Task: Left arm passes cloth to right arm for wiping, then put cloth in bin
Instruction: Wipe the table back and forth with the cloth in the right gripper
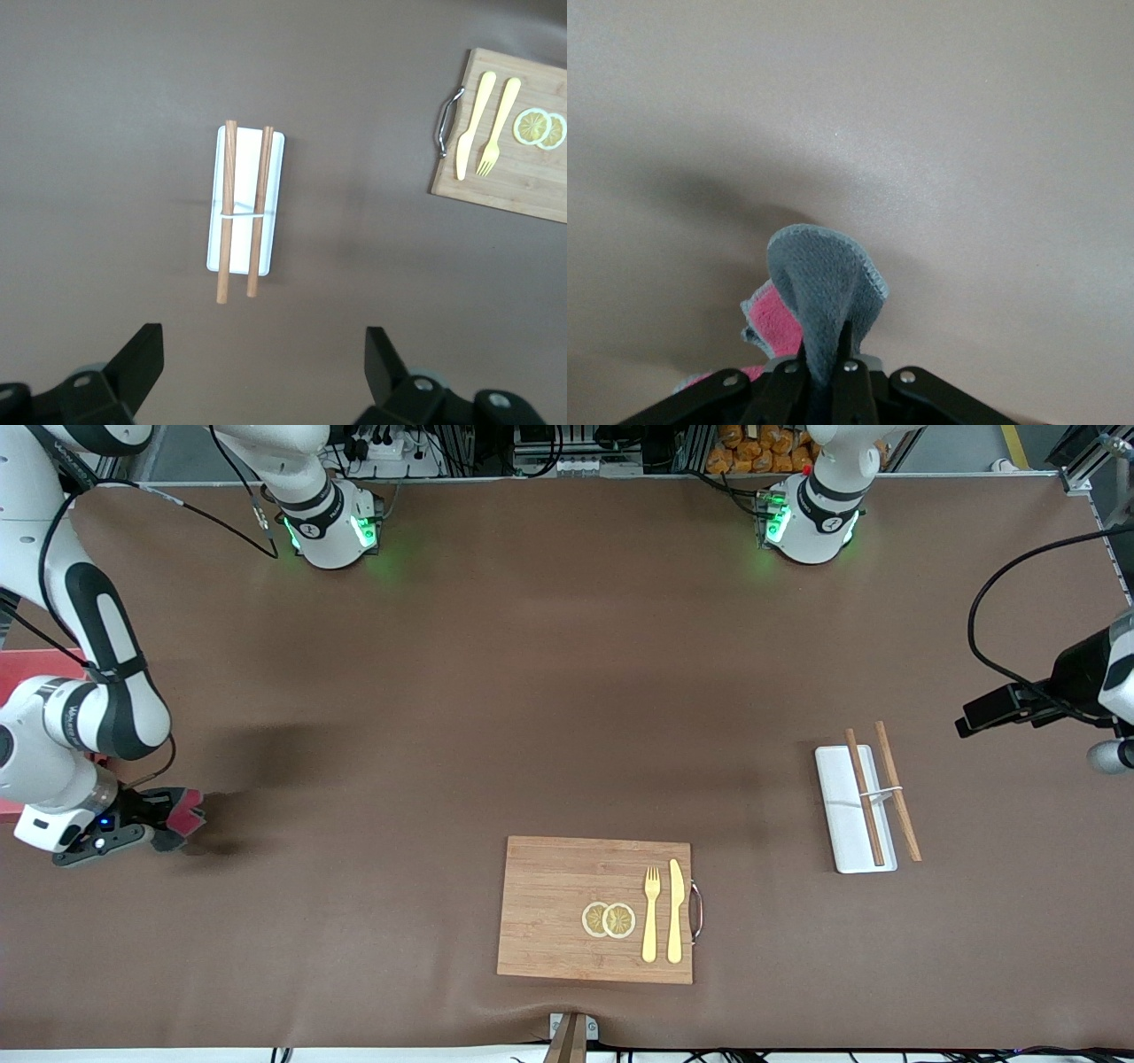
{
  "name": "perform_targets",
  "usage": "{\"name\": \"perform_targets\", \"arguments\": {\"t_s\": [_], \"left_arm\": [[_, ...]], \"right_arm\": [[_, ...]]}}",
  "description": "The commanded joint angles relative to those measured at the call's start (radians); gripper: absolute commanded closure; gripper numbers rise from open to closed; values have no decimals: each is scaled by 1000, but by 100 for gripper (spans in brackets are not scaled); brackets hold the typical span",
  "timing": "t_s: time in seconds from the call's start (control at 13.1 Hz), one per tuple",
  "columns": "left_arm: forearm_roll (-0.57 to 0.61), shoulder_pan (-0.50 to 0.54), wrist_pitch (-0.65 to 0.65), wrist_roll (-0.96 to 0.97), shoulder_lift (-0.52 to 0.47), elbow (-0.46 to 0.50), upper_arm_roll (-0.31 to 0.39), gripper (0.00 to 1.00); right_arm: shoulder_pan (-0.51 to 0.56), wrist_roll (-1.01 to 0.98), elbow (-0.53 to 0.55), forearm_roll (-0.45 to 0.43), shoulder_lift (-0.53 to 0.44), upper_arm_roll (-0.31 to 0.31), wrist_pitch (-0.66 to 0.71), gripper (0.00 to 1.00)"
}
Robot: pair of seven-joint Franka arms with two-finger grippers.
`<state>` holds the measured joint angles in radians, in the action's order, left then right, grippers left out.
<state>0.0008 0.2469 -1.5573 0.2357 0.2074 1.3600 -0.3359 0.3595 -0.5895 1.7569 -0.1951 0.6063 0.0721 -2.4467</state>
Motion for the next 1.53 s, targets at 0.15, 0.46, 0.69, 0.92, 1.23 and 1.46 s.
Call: {"name": "perform_targets", "arguments": {"t_s": [0.15, 0.46, 0.69, 0.92, 1.23, 1.46], "left_arm": [[24, -153, -10, -21, -189, 195, 158, 0], [25, -153, -6, -21, -169, 189, 156, 0], [25, -147, -3, -22, -171, 188, 156, 0], [24, -152, -1, -16, -175, 186, 152, 0], [25, -153, -12, -18, -171, 185, 150, 0], [27, -152, -12, -18, -169, 185, 150, 0]], "right_arm": [[-134, 257, 55, -4, -5, 23, -11, 100], [-282, 535, 65, -4, 15, 23, -15, 100], [-414, 806, 76, -3, 6, 26, -14, 100], [-453, 1044, 73, 57, -6, 116, -6, 100], [-429, 1077, 67, 88, -130, 152, 118, 100], [-306, 862, 66, 86, -216, 147, 221, 100]]}}
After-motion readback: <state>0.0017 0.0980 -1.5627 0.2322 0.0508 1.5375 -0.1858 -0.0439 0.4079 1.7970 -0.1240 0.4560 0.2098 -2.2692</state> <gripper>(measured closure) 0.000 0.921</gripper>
